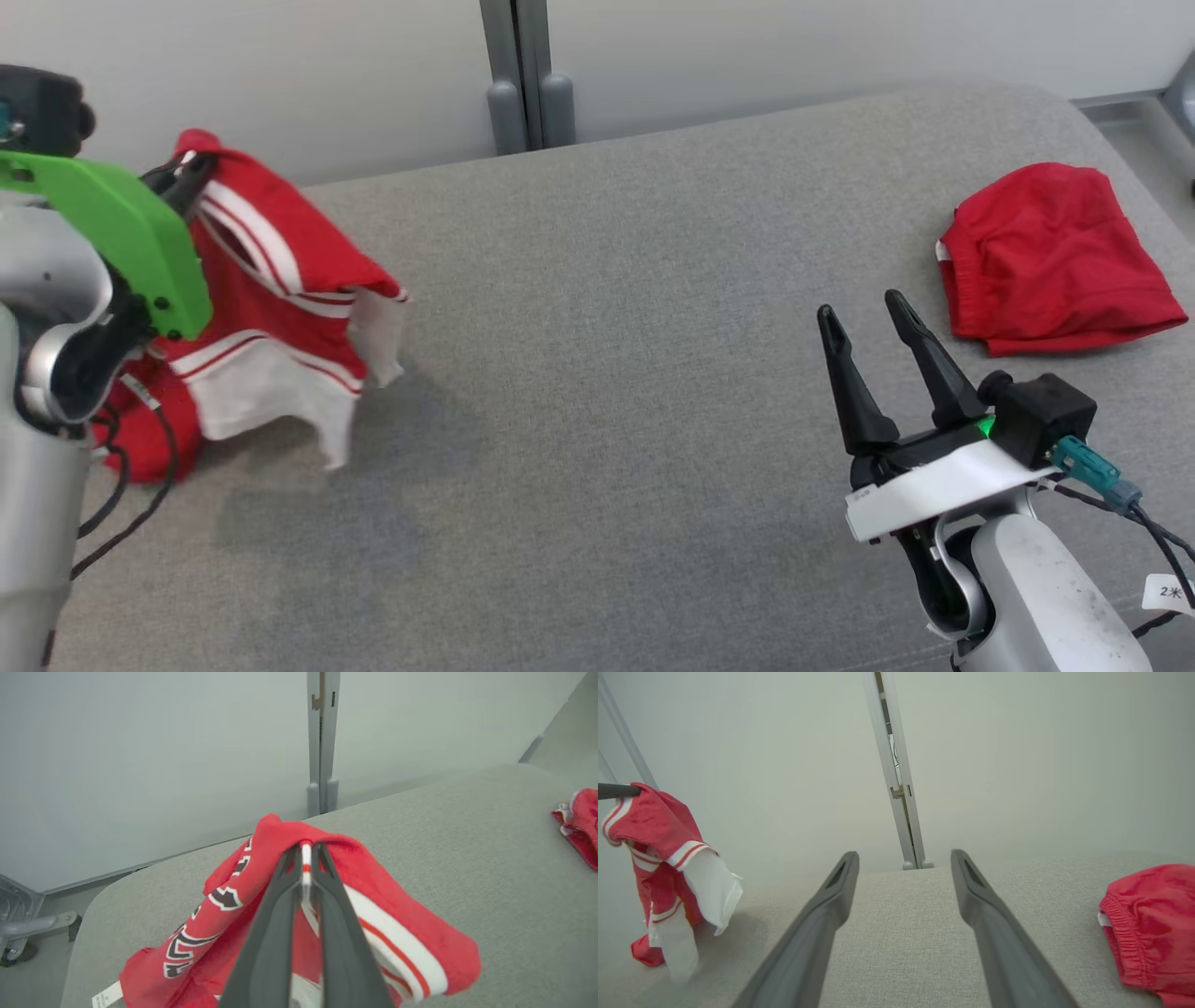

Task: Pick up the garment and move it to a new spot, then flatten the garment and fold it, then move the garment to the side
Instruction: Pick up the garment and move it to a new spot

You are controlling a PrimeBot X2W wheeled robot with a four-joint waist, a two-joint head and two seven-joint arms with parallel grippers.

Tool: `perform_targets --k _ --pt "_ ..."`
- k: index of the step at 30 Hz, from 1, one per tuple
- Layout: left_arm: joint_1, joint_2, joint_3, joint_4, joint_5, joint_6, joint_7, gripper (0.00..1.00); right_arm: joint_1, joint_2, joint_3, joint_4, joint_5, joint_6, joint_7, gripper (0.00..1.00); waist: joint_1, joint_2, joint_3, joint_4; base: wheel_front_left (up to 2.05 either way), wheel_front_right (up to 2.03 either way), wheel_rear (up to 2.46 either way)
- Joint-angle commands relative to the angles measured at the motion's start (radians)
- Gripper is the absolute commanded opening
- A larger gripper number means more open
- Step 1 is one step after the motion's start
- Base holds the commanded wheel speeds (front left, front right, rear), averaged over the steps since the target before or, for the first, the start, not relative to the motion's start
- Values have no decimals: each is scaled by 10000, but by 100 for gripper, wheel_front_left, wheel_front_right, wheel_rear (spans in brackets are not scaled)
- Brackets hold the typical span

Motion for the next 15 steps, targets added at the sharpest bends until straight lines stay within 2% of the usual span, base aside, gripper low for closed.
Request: perform_targets --k 1,5,10,12,15 --pt "-35 -134 -145 -389 -220 -26 20 0 189 -3 -90 -35 -29 -11 -25 100 0 -1 -552 -154 0 0 0" --pt "-375 -858 -406 -1562 -833 -27 -243 0 193 -39 -394 -129 -52 -11 -25 100 0 -1 -588 -582 0 0 0" --pt "-477 -1743 -539 -2238 -1541 -27 -975 0 271 -75 -788 -282 -33 -11 -25 100 0 -1 -508 -1003 0 0 0" --pt "-236 -1853 -445 -2233 -1796 -27 -1255 0 341 -75 -925 -334 -38 -11 -25 100 0 -1 -455 -1115 0 0 0" --pt "494 -1688 -378 -1878 -2039 -26 -1418 0 351 -60 -964 -384 -45 -11 -25 100 0 -1 -334 -1244 0 0 0"
